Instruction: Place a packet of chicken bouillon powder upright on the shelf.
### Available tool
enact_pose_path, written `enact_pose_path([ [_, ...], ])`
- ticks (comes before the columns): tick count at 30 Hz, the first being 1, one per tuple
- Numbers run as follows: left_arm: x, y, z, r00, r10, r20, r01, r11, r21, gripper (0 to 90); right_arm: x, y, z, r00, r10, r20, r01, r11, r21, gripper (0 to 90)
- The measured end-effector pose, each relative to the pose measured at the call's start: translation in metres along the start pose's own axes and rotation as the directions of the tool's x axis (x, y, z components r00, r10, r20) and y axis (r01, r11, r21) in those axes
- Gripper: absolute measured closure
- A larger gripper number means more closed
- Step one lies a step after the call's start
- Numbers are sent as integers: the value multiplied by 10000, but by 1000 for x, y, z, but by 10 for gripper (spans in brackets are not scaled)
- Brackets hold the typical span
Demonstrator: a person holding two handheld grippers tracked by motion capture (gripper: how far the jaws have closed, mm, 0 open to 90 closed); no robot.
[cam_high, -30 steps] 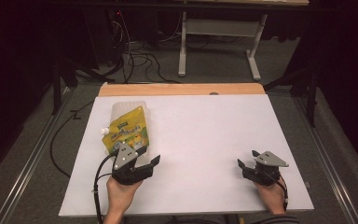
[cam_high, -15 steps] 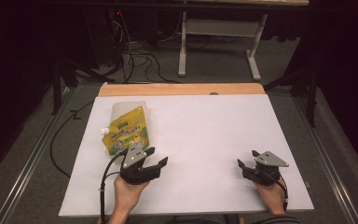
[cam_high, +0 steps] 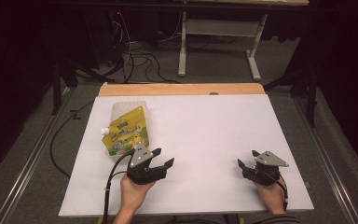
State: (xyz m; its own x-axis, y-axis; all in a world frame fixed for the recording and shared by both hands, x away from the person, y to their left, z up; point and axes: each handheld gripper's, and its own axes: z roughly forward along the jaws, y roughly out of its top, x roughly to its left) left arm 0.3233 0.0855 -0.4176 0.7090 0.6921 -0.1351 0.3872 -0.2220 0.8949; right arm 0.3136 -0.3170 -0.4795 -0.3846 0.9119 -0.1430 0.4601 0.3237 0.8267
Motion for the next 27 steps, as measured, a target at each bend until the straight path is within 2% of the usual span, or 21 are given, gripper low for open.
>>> enact_pose_path([
  [6,-3,0,4,9999,-82,84,83,9999,-137,391,0,0,0,10000,-12,-1,12,10000,38,324],
  [15,-6,-2,16,9998,-43,197,41,9999,121,391,0,0,0,10000,-29,-29,29,10000,4,324],
  [27,-5,-2,31,9999,-97,125,94,9995,286,391,0,0,0,10000,-14,-41,14,10000,-28,324],
])
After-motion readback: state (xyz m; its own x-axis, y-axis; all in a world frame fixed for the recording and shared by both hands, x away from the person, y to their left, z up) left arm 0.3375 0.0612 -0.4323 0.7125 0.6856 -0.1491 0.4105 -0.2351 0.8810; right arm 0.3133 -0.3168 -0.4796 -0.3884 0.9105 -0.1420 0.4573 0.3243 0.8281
